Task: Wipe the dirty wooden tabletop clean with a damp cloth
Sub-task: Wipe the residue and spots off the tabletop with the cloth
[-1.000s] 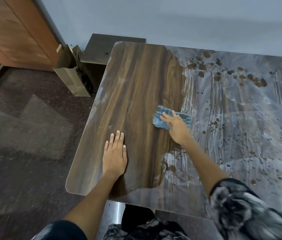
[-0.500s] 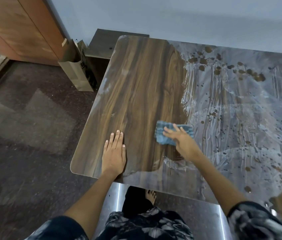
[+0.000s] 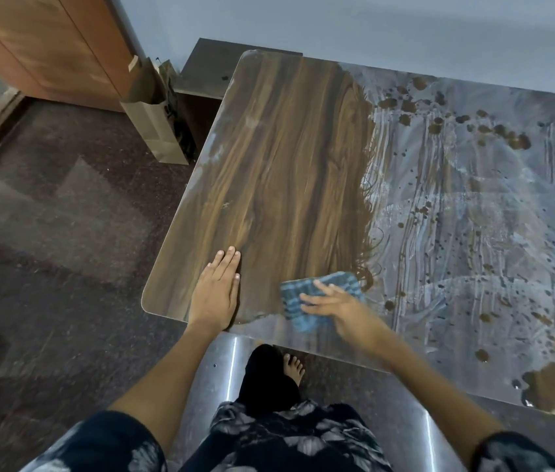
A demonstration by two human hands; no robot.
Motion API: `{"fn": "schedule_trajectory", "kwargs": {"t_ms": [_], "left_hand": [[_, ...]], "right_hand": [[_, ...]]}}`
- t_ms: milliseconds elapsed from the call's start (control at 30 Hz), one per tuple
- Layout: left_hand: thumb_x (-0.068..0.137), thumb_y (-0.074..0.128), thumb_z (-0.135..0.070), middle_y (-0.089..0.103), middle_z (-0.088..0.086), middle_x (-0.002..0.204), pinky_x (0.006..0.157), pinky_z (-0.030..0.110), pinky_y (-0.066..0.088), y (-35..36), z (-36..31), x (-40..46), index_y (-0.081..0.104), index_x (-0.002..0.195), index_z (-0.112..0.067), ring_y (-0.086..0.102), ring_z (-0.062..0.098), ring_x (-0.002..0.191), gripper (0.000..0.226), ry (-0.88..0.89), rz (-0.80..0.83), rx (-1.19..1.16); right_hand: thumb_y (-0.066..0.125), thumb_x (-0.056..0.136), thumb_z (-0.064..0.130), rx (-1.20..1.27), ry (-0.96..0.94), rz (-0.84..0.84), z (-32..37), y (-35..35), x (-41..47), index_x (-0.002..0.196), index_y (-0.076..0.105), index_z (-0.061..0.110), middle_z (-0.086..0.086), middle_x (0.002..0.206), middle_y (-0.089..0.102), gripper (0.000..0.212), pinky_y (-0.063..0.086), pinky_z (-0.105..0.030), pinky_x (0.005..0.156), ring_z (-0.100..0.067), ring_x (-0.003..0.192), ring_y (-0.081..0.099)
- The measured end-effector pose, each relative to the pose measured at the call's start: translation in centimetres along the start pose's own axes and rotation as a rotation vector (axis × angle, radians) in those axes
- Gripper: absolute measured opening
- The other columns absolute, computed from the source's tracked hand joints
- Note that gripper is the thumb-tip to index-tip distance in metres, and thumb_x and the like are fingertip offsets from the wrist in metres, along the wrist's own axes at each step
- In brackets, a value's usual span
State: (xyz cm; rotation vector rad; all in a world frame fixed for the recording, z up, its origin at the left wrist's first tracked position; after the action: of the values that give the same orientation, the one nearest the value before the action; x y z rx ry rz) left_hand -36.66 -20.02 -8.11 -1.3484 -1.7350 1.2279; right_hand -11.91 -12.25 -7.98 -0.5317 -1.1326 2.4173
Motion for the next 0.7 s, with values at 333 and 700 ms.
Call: {"fn": "schedule_trajectory", "kwargs": {"t_ms": [333,700], "left_hand": [[0.100,0.037,-0.019,0.038,-0.006,0.146,0.110,0.026,0.025,-0.8,0.8,-0.4,0.044,0.137,-0.018,0.025,0.012,0.140,0.038,-0.043,-0.023,-0.091],[0.098,0.042,-0.022,0.035,0.000,0.148,0.116,0.037,0.018,-1.7,2.1,-1.0,0.046,0.136,-0.018,0.023,0.018,0.141,0.038,-0.101,0.008,-0.145]], "right_hand": [[0.041,0.073,-0.024,0.034,0.311,-0.230,3.4,-1.0,6.5,0.132,0.044,0.031,0.012,0.148,0.025,0.081,0.050,-0.030,0.092,-0.020,0.141,0.012],[0.049,0.080,-0.014,0.031,0.020,0.026,1.1,-0.6,-1.5,0.127,0.048,0.027,0.018,0.137,0.037,0.062,0.011,-0.037,0.118,-0.008,0.139,0.013]]}}
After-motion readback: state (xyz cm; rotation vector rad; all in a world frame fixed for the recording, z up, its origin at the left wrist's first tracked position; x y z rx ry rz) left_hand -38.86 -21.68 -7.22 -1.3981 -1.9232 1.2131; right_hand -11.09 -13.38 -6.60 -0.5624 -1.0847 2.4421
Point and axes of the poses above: each hand's wrist, its own x-axis towards the middle knuckle, its own y-axis out of the palm, z = x × y, the point moved 3 cm from there along x, towards the middle knuckle
